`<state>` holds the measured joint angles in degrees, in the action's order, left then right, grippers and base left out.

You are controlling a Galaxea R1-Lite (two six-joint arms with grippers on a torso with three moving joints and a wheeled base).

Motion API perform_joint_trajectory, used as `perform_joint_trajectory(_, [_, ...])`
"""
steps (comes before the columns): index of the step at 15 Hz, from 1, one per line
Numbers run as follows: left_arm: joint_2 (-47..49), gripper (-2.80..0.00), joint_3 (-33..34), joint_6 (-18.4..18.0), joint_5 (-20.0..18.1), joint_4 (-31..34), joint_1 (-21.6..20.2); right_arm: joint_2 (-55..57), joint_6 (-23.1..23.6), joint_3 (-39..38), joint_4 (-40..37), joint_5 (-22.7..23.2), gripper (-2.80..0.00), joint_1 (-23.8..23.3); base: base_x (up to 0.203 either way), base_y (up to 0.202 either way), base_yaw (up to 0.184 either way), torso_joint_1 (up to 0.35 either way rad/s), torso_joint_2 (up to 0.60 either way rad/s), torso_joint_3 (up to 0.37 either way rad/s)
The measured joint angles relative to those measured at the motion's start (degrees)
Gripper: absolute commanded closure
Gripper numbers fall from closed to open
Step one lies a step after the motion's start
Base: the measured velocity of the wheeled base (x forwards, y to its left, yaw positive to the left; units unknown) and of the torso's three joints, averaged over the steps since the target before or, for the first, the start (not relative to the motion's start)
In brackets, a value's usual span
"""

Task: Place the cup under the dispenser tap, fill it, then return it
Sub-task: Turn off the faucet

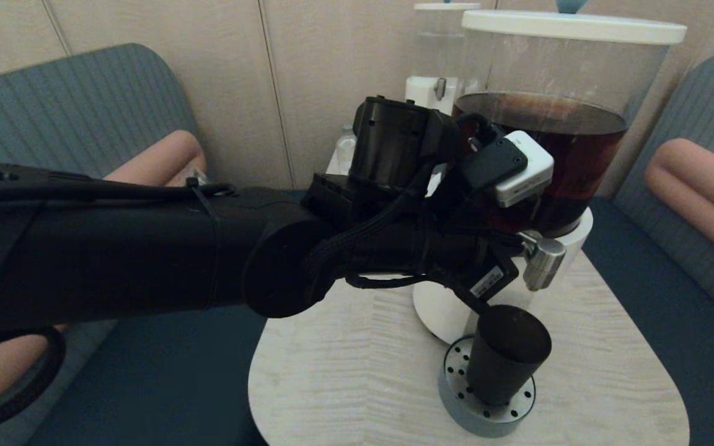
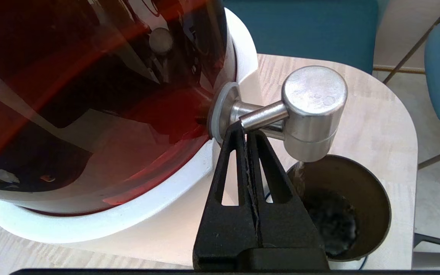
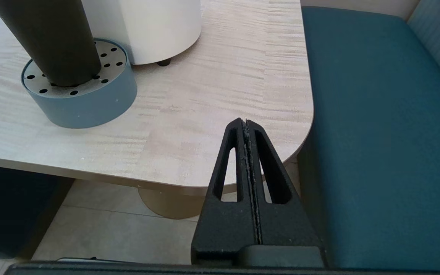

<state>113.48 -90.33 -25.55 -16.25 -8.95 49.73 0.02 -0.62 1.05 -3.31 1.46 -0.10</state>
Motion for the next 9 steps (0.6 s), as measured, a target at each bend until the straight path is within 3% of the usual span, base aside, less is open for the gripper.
perform_joint_trajectory(9, [1.7,0.00,-2.5,-0.1,0.6,-1.7,0.0,0.0,0.0,0.0,0.0,0.0,0.00,0.0,0.000,0.000,0.000,0.000,0.00,0.000])
